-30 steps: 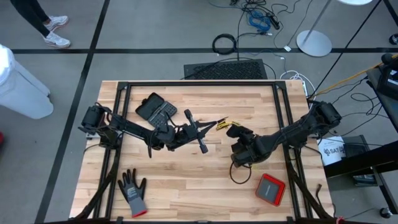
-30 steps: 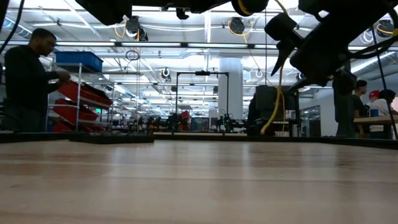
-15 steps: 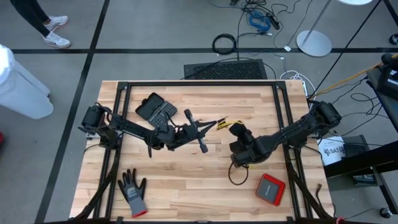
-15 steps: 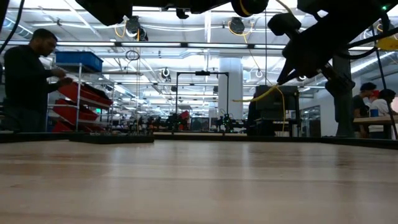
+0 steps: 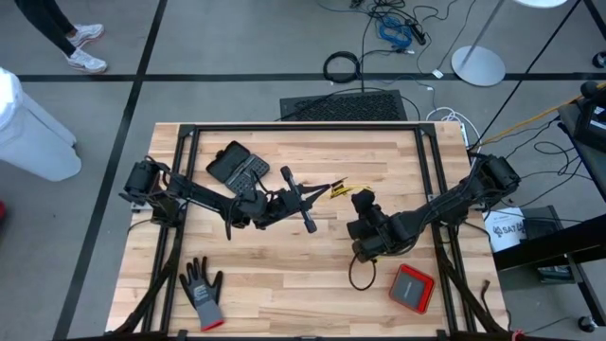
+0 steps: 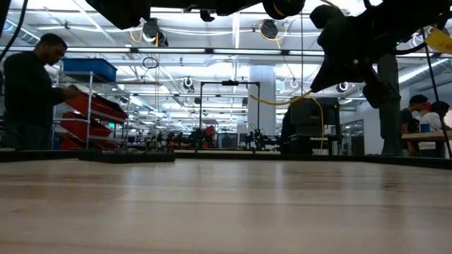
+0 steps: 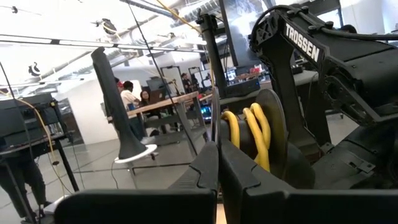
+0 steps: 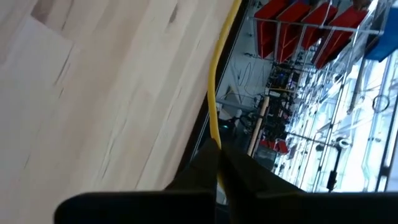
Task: Coil cords
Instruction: Coil the yellow wire onto the spool
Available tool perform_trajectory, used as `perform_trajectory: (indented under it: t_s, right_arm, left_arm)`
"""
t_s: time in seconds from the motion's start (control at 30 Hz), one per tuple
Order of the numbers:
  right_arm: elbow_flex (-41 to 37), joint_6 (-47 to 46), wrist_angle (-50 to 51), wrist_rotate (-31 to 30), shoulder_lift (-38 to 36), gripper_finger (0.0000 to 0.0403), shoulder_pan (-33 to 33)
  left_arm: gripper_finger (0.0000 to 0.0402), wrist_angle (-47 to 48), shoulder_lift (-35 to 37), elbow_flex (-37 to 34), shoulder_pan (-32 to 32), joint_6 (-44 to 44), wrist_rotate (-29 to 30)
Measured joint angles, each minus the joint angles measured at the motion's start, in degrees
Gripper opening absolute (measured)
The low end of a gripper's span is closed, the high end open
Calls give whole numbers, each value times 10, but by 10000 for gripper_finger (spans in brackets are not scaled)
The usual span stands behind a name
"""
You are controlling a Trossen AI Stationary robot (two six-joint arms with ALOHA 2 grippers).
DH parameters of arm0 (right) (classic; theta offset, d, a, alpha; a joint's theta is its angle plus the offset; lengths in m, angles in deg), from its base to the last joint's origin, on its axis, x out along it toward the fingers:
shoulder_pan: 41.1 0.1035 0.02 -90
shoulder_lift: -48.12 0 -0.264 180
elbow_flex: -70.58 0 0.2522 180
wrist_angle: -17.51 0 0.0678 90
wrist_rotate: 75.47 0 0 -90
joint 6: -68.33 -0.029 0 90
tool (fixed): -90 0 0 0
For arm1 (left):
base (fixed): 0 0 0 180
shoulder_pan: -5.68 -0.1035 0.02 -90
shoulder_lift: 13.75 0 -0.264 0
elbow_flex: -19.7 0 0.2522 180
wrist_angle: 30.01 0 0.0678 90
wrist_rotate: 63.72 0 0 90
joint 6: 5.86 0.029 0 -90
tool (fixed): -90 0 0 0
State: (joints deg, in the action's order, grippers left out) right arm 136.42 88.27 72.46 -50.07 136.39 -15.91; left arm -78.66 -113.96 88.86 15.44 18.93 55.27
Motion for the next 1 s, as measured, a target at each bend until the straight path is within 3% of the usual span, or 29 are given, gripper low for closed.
perform_trajectory:
  t_s: [0.13,0.47,0.57,0.73,1.0]
  right_arm:
    - [0,38,5,0,0,44,8]
    - [0,109,27,5,0,206,8]
    - [0,114,51,10,0,236,8]
    - [0,114,113,34,0,241,6]
    - [0,178,99,34,0,225,-12]
  left_arm:
    - [2,0,0,0,0,0,0]
    - [2,0,0,0,0,-1,1]
    - [2,0,0,0,0,-1,1]
    - [2,0,0,0,0,-1,1]
    - [2,0,0,0,0,-2,1]
